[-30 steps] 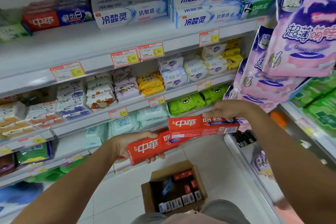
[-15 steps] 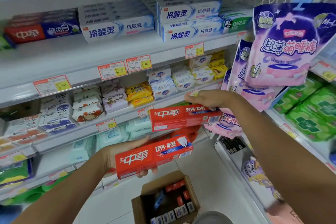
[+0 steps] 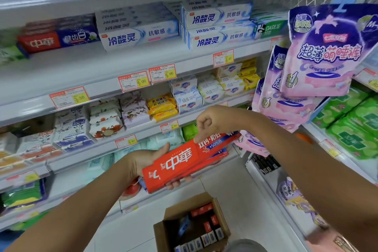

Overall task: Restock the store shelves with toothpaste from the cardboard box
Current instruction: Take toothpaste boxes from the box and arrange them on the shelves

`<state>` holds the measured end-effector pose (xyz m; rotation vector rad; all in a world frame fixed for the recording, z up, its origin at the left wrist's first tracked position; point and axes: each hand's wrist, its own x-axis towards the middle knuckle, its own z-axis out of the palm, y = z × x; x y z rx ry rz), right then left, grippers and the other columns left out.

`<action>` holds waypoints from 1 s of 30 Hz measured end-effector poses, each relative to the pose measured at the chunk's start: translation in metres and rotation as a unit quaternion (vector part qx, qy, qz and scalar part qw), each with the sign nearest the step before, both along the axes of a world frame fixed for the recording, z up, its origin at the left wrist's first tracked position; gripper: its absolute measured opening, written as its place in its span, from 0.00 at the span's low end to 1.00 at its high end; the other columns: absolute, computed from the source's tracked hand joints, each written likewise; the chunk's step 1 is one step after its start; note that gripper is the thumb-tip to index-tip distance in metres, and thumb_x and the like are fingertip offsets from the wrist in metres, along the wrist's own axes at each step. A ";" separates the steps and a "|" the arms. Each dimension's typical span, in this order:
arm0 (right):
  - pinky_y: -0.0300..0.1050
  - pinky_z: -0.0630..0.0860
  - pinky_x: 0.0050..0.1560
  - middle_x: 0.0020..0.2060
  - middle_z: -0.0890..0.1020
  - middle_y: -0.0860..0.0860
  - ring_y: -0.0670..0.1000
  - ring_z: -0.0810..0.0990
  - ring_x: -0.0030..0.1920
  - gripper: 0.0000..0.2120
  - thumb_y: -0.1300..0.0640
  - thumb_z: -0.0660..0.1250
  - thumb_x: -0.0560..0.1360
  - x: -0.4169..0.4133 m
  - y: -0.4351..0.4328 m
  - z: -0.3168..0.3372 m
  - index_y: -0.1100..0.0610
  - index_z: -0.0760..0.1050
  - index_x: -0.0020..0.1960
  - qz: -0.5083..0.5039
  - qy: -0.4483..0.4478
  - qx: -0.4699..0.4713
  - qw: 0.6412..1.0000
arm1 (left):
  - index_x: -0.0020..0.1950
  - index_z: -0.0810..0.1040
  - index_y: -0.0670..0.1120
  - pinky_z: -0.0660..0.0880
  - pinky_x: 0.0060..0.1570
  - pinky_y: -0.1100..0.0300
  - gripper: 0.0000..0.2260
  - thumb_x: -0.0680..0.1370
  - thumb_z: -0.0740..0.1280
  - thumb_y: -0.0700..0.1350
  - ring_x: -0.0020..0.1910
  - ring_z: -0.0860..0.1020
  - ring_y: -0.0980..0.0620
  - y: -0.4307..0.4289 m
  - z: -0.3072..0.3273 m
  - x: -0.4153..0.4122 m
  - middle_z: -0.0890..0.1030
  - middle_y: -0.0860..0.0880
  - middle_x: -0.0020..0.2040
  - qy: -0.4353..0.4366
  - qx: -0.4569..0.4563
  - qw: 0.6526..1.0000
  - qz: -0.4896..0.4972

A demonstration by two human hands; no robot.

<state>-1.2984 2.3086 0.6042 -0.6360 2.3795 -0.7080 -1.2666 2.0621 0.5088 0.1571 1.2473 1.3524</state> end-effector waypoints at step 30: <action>0.49 0.81 0.46 0.47 0.81 0.52 0.55 0.82 0.48 0.32 0.36 0.77 0.59 -0.016 0.077 -0.001 0.48 0.75 0.57 -0.217 -0.048 -0.497 0.839 | 0.58 0.77 0.37 0.76 0.53 0.48 0.27 0.62 0.75 0.45 0.48 0.80 0.41 0.105 0.080 -0.003 0.80 0.38 0.50 -0.121 0.243 0.937 0.220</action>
